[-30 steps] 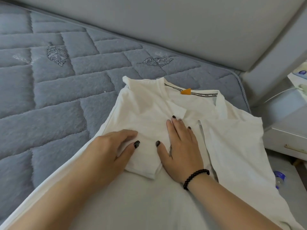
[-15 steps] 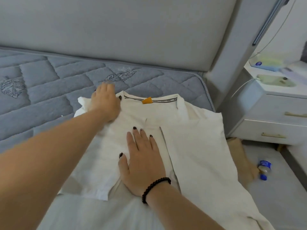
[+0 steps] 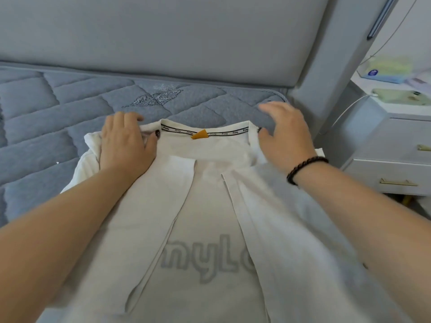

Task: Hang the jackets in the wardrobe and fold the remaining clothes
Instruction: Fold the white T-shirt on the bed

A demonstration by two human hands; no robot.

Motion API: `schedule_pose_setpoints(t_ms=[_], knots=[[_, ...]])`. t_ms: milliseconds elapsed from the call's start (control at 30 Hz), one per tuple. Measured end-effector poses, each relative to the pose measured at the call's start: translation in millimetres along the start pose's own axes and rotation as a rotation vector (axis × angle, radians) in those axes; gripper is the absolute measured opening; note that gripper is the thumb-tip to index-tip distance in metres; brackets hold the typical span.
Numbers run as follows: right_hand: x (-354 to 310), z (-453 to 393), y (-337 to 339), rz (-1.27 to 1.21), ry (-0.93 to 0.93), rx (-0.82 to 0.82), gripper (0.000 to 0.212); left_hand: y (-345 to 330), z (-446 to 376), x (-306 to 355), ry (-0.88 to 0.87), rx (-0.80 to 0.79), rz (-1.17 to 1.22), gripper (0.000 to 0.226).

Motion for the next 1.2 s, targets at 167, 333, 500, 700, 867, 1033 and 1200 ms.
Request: schedule_pose_setpoints(t_ms=[167, 333, 500, 700, 867, 1033, 1200], knots=[[55, -14, -35, 0.242, -0.133, -0.146, 0.04, 0, -1, -1, -0.061, 0.049, -0.01, 0.021], [56, -5, -36, -0.057, -0.014, 0.099, 0.014, 8, 2, 7, -0.135, 0.118, -0.094, 0.013], [55, -1, -33, -0.129, -0.058, 0.07, 0.021, 22, 23, 13, -0.162, 0.162, -0.09, 0.02], [42, 14, -3, 0.031, 0.038, -0.012, 0.022, 46, 54, 24, -0.19, 0.204, -0.106, 0.021], [31, 72, 49, -0.073, 0.126, -0.024, 0.006, 79, 93, 38, -0.064, 0.165, -0.047, 0.026], [37, 149, 88, -0.106, 0.061, -0.109, 0.013, 131, 140, 52, -0.098, 0.045, 0.075, 0.042], [27, 247, 114, -0.121, -0.036, -0.21, 0.023, 213, 202, 57, -0.234, -0.136, 0.096, 0.045]])
Point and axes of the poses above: each hand's wrist, its own z-axis away from the middle knuckle, its own y-axis out of the back of the hand, x = y × z, the point moved 1 cm from there along -z, towards the middle knuckle, and after that the axes turned 11 degrees about -y, right-handed, at the moved point
